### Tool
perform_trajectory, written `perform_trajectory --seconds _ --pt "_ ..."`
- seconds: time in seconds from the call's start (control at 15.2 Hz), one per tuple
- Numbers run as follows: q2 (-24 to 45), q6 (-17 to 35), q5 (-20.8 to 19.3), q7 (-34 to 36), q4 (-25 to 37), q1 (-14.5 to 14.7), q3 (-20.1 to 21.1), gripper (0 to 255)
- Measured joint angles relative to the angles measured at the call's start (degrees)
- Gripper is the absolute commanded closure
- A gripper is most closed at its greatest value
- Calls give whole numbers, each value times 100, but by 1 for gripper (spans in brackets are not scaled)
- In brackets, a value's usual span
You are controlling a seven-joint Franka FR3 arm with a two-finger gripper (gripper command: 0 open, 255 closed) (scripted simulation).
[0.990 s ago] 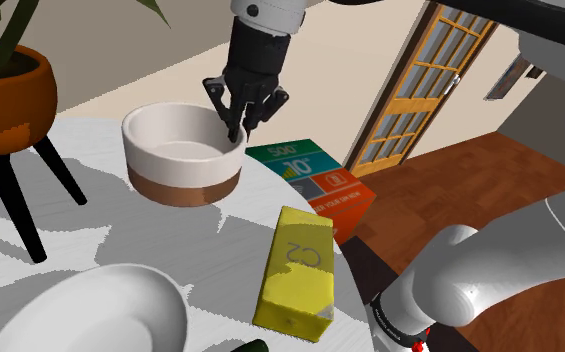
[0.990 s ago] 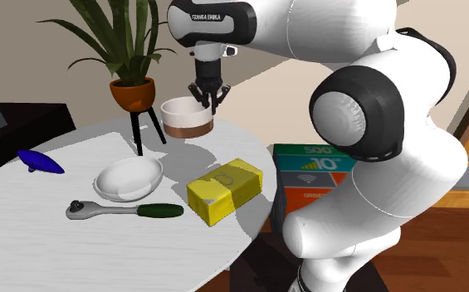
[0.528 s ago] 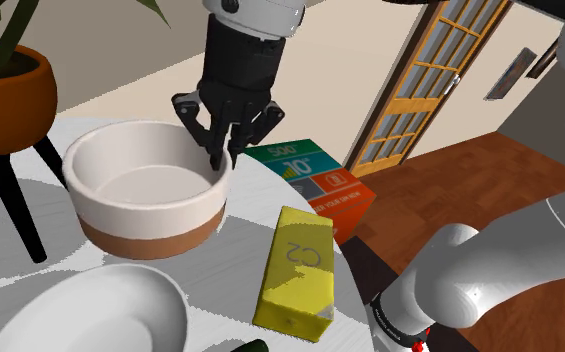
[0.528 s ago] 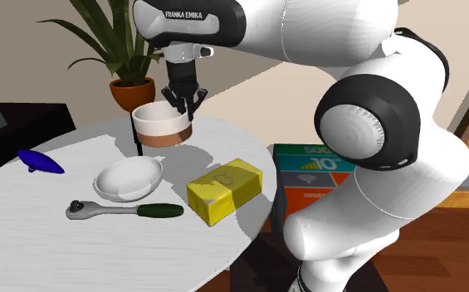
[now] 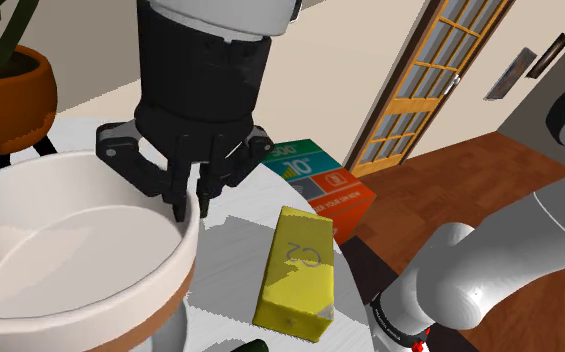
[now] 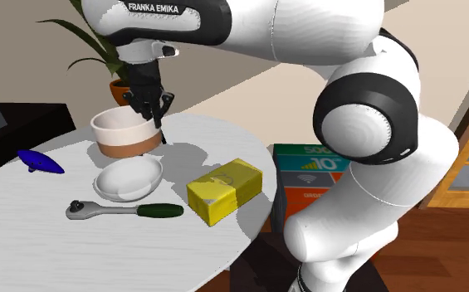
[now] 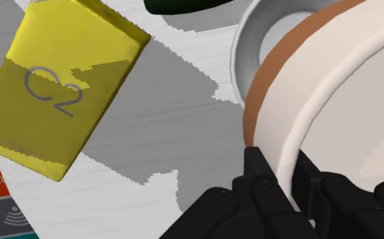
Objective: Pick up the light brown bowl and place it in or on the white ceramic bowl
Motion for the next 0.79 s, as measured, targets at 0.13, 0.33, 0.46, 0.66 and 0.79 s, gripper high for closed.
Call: perform_trajectory --seconds 0.13,0.33,0.46,0.66,0.79 --pt "145 -55 -79 341 182 64 261 255" --pt "137 145 -63 405 -16 89 314 255" --pt "87 292 -26 396 -201 104 309 255" --pt "15 538 27 364 -501 125 297 255" --pt "-9 689 46 357 -670 136 304 255"
